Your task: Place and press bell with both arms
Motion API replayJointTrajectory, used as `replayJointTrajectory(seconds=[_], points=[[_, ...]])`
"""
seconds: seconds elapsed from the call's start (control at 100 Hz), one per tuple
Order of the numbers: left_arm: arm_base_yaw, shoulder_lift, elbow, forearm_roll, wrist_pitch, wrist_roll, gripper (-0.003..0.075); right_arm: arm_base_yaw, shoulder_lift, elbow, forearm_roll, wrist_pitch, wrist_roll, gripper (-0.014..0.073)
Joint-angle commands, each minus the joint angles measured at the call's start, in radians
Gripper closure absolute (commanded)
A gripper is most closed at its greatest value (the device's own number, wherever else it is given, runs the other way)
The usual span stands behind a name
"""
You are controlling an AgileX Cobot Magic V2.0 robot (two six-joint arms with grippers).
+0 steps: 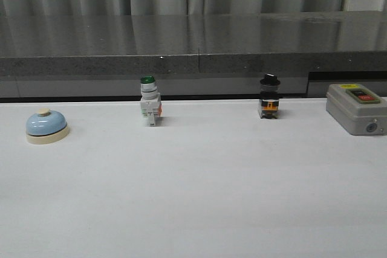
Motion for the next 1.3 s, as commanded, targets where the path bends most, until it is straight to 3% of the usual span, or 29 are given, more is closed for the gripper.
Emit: replayJointTrajectory(seconds=[0.0,0.63,0.87,1.06,1.29], points=[[0.002,-0.03,0.042,0.0,-0.079,-0.009,0.0741,-0.006,-0.012,-0.014,-0.007,-0.087,-0.004,0.0654],[0.002,-0.023,-0.011,-0.015,-0.059,-0.009,0.0741,-0.006,-0.012,-0.014,-0.007,-0.087,-0.004,0.0654],[0.002,0.095,-0.211,-0.017,0.096,-0.009,0.0741,-0.006,-0.012,-0.014,-0.007,-0.087,-0.004,0.0654],[0.002,0.301,-0.437,-0.04,0.315,-0.009,0.0741,-0.006,-0.012,-0.014,-0.007,-0.087,-0.004,0.0654],[0.002,0.547,-0.652,-0.04,0.426,-0.009,0.0741,-0.006,-0.012,-0.014,-0.007,-0.087,-0.004,0.0654]])
